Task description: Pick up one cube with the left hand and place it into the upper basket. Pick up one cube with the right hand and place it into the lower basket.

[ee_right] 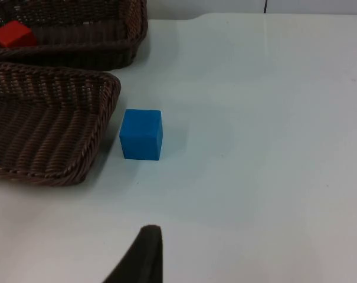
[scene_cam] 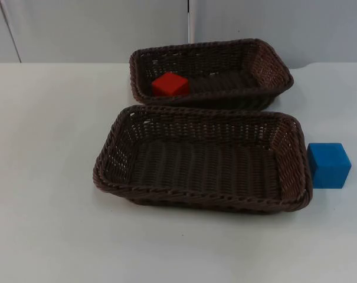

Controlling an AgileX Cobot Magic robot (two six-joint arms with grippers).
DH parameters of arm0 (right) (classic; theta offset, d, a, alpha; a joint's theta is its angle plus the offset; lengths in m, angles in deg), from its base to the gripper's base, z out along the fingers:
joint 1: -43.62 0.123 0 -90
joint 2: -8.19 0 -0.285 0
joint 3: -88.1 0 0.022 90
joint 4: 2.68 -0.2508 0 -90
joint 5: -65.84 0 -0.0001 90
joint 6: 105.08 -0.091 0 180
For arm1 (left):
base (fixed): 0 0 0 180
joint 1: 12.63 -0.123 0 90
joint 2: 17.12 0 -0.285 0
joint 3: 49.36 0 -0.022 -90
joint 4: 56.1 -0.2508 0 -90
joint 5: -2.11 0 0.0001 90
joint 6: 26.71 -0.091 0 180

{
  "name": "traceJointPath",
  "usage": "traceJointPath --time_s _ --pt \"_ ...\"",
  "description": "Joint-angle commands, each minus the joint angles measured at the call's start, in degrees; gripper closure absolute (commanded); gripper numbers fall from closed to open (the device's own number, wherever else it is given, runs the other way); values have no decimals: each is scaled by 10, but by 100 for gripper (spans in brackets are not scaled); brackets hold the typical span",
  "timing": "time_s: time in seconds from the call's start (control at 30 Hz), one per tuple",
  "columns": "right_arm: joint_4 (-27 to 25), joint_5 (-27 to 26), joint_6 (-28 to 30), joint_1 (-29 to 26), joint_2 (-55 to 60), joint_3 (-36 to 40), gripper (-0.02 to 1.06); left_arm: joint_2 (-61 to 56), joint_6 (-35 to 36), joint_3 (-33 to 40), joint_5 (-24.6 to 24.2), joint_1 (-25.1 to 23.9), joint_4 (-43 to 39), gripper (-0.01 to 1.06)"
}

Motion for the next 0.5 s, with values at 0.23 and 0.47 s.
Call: traceJointPath --time_s 0.23,0.47 --pt "2 -2 0 -3 -2 0 -1 -117 13 83 4 0 3 16" --pt "2 -2 0 -3 -2 0 -1 -188 13 165 8 0 2 16"
